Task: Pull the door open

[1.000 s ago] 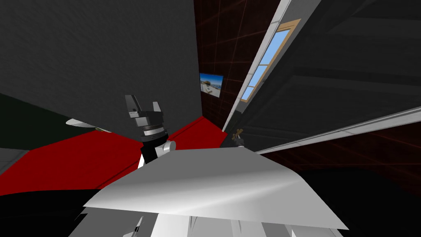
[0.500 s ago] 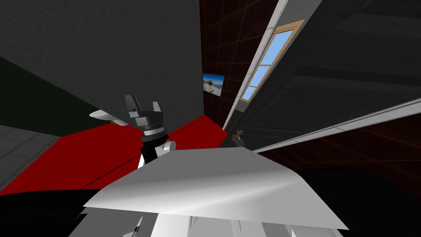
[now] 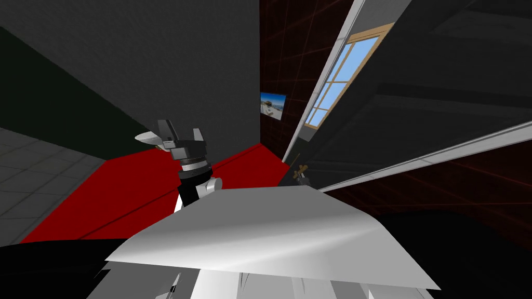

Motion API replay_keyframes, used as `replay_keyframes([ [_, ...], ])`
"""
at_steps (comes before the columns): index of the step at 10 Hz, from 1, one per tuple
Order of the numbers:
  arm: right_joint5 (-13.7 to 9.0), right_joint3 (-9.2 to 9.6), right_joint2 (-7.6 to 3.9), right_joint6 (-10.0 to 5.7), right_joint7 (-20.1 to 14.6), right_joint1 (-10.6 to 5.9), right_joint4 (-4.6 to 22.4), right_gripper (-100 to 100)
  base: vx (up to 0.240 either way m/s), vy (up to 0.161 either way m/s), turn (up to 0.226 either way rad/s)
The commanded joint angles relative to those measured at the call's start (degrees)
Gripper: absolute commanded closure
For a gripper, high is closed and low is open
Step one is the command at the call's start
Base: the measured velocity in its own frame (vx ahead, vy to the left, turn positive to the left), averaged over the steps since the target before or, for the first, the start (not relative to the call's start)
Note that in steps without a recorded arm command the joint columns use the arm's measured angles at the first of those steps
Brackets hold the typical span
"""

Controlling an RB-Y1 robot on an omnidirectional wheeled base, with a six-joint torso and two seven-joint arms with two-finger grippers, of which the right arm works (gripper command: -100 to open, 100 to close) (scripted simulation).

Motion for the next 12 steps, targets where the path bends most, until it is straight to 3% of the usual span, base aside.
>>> replay_keyframes([
  [1,0.5,0.88,-0.5,-1.09,-0.8,0.61,0.5,100,-0.209,-0.056,0.118],
  [4,1.2,2.08,-1.57,-3.07,-2.2,1.18,1.3,100,-0.205,-0.054,0.116],
  [5,1.0,1.79,-1.29,-2.63,-1.8,0.97,1.1,100,-0.096,-0.023,0.024],
  [12,1.9,4.02,-2.95,-6.62,-4.5,1.14,4.0,100,-0.19,-0.045,0.134],
])
